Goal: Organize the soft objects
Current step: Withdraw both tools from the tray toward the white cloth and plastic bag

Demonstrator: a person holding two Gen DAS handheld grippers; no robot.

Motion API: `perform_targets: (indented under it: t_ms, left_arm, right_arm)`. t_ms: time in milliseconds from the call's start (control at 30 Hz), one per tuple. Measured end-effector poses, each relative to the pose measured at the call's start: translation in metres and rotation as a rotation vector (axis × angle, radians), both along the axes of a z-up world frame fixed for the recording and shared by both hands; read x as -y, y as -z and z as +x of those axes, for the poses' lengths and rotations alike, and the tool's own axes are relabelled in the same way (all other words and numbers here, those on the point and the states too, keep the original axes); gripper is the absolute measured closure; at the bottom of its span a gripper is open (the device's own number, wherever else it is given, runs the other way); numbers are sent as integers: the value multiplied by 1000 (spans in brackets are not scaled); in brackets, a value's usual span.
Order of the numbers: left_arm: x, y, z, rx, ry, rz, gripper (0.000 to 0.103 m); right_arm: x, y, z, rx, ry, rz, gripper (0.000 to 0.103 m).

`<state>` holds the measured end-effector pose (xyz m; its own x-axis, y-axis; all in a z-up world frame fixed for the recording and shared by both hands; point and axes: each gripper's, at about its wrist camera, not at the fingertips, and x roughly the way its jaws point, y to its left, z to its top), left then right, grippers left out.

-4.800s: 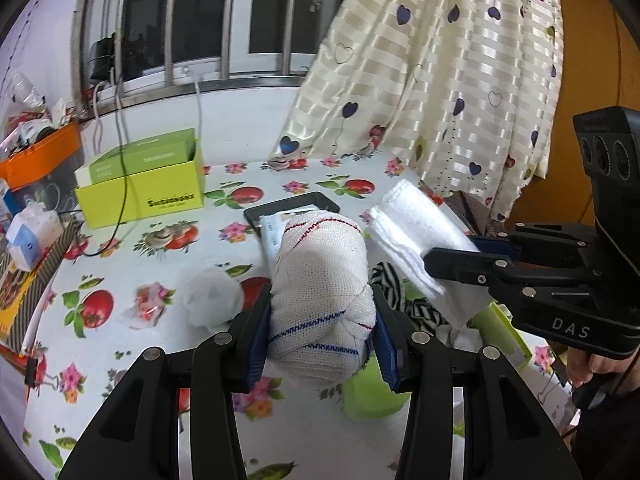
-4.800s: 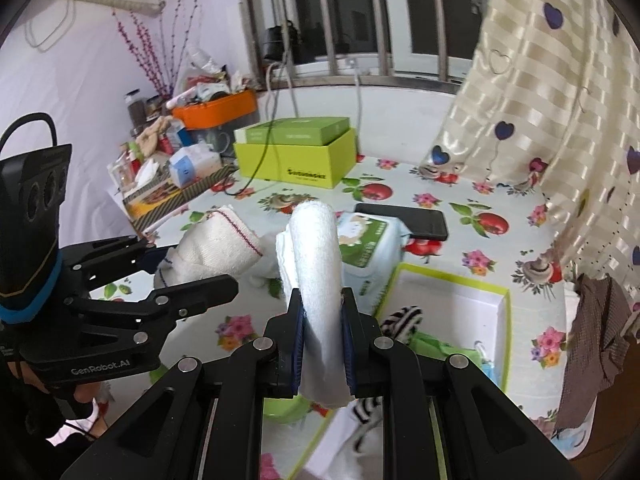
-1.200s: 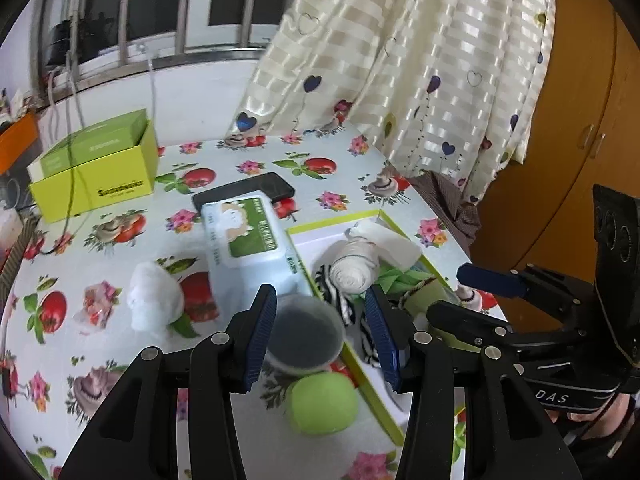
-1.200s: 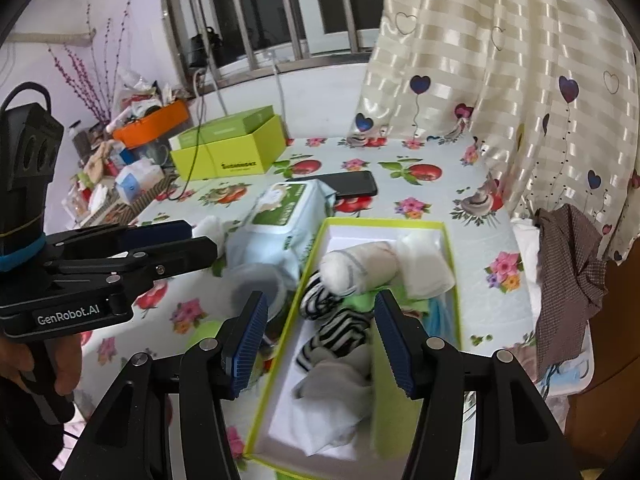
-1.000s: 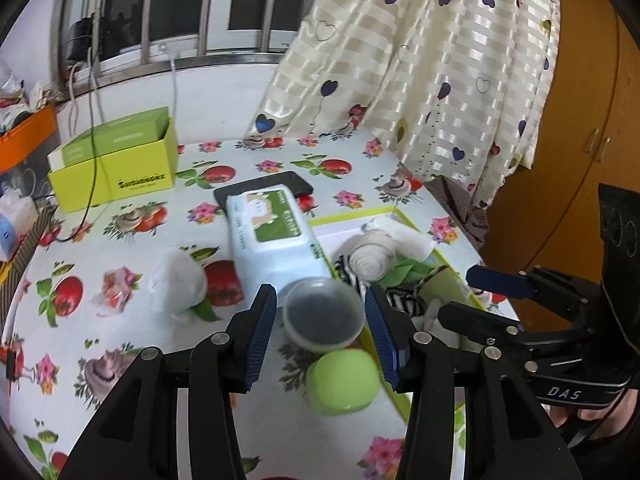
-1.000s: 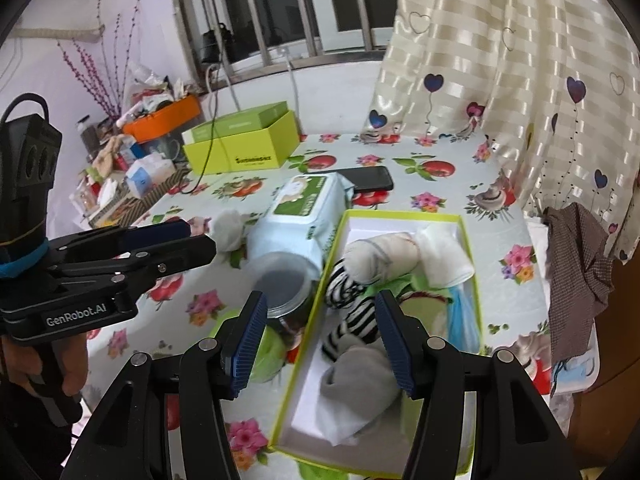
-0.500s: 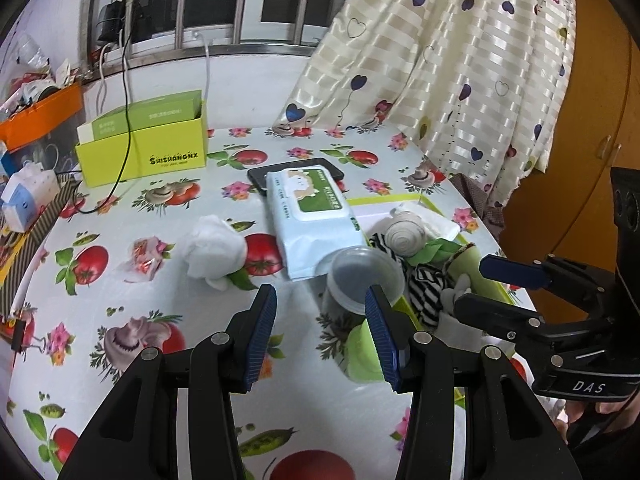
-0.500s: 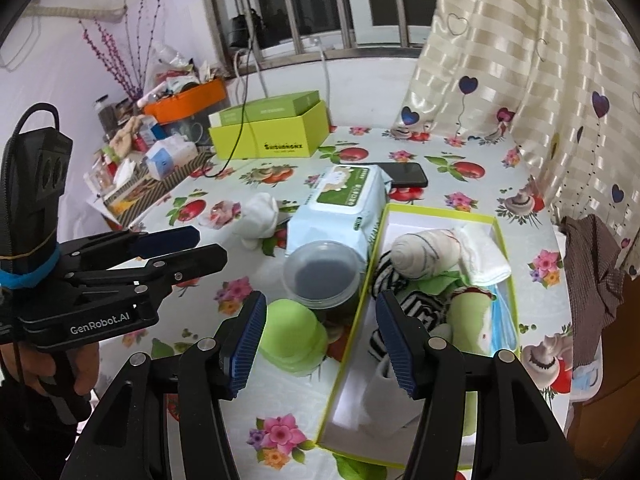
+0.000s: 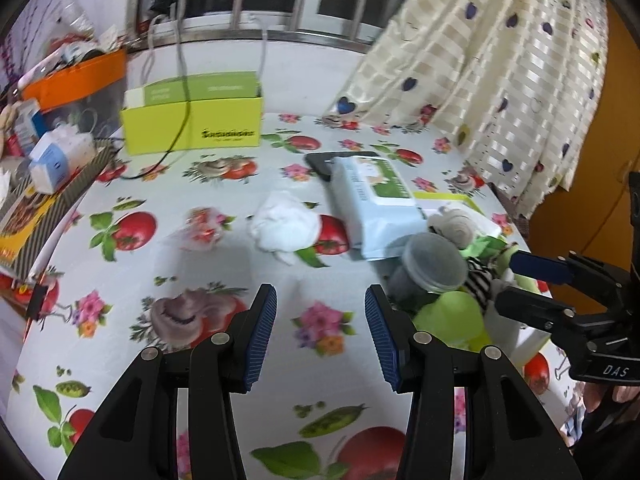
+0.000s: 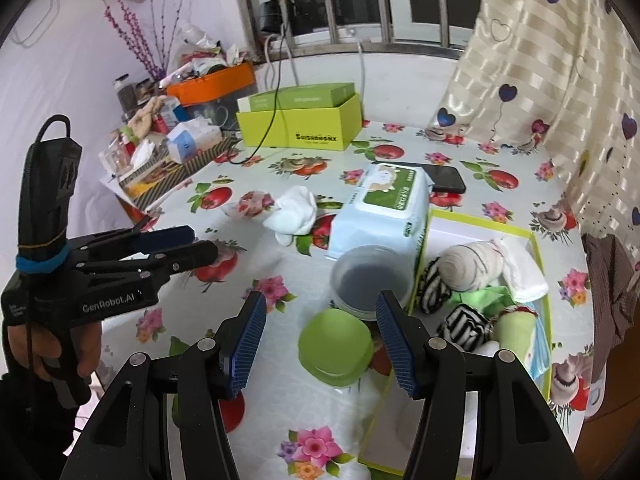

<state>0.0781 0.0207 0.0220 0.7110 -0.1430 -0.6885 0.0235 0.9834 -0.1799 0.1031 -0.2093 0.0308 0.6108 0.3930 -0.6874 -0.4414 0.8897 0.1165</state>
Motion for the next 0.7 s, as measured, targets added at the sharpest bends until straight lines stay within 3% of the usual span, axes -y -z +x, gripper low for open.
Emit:
perform_targets:
  t_ms: [700]
  left_arm:
    - [-60,19,-15,-28,-116,-46,56]
  right_arm:
    - [-23,2,3,-15,-52,-16,46]
